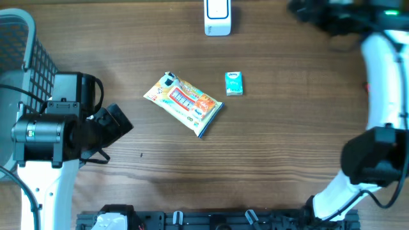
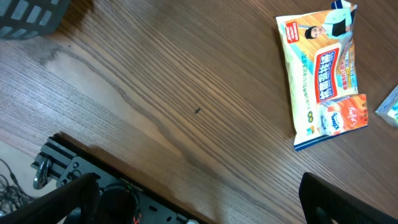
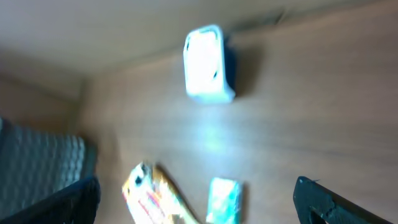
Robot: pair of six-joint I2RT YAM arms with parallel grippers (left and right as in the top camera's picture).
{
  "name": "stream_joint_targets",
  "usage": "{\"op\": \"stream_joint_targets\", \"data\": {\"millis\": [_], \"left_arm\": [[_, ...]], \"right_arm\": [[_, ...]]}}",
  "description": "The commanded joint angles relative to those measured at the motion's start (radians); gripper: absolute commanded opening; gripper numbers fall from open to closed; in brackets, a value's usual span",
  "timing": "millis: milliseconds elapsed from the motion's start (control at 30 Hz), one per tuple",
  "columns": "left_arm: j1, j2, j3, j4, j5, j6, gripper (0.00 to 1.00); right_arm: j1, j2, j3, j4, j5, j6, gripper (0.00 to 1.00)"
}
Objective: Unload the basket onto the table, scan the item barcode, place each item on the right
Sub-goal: 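Reach the right gripper to the green Kleenex pack and grasp it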
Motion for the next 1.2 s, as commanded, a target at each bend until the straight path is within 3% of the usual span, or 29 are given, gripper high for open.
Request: {"op": "stream_joint_targets", "data": {"millis": [0, 167, 267, 367, 500, 967, 1067, 1167], "left_arm": [[0.005, 0.003, -0.002, 0.000, 0.004, -0.013, 1.00], [0.005, 0.003, -0.002, 0.000, 0.004, -0.013, 1.00], [0.005, 0.003, -0.002, 0.000, 0.004, -0.013, 1.00], [0.005, 0.003, -0.002, 0.000, 0.004, -0.013, 1.00], [0.005, 0.003, -0.002, 0.000, 0.004, -0.013, 1.00], [0.005, 0.003, -0.002, 0.000, 0.004, -0.013, 1.00], [0.005, 0.003, -0.002, 0.000, 0.004, -0.013, 1.00], [0.005, 0.003, -0.002, 0.000, 0.004, -0.013, 1.00]], "right_arm": [[0.178, 0.020, -0.107, -0.005, 0.360, 0.021, 1.00], [0.347, 0.020, -0.323, 0.139, 0.453, 0.060, 1.00], [0.369, 0.020, -0.455, 0.259, 0.458, 0.152, 0.99], [0.365, 0.020, -0.537, 0.320, 0.443, 0.222, 0.69], [0.367, 0.021, -0.610, 0.382, 0.424, 0.219, 0.45], [0.369, 0.037, -0.794, 0.677, 0.431, 0.246, 0.47], [0.369, 0.066, -0.794, 0.686, 0.423, 0.247, 0.33], [0.362, 0.058, -0.792, 0.660, 0.385, 0.245, 0.09]]}}
